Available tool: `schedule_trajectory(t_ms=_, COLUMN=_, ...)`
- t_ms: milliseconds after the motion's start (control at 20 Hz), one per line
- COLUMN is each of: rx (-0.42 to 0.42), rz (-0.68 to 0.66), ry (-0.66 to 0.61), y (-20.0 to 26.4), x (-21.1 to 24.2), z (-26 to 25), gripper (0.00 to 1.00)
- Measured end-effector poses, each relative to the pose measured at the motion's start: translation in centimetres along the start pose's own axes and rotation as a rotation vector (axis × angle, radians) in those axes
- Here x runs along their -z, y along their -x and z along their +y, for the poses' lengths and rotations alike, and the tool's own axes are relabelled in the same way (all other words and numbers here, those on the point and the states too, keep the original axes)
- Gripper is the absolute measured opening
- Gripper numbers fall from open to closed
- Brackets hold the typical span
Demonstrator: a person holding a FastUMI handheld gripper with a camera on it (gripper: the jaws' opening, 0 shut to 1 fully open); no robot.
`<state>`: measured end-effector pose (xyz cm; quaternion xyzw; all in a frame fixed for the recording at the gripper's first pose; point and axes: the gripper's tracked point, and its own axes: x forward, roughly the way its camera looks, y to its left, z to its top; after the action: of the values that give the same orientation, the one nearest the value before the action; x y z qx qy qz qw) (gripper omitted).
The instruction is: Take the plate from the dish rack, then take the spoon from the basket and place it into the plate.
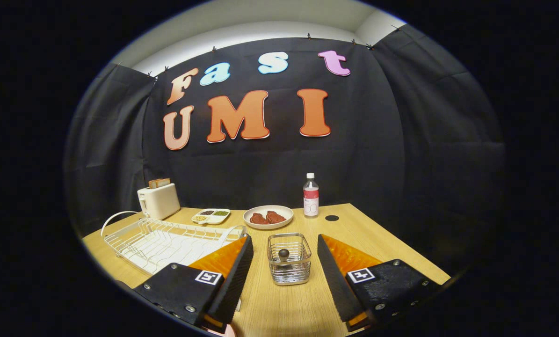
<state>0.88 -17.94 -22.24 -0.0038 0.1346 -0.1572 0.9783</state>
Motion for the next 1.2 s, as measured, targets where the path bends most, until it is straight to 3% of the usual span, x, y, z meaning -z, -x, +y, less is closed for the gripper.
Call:
schedule_trajectory(t_ms=250, rx=0.0, rz=0.046, ry=0.05, y=-2.7, x=2.5, z=0.4, gripper=0.63)
schedule_trajectory(t_ms=600, rx=0.012, rz=0.13, ry=0.043, y=-5.3, x=4.7, z=0.9, gripper=0.21)
schedule_trajectory(t_ms=700, rx=-0.003, rz=0.139, ry=0.02, y=-5.7, x=4.1, z=1.4, gripper=0.13)
schedule_trajectory(t_ms=1200, rx=-0.031, rz=0.065, ry=0.043, y=-4.2, x=-3.6, z=1.9, gripper=0.08)
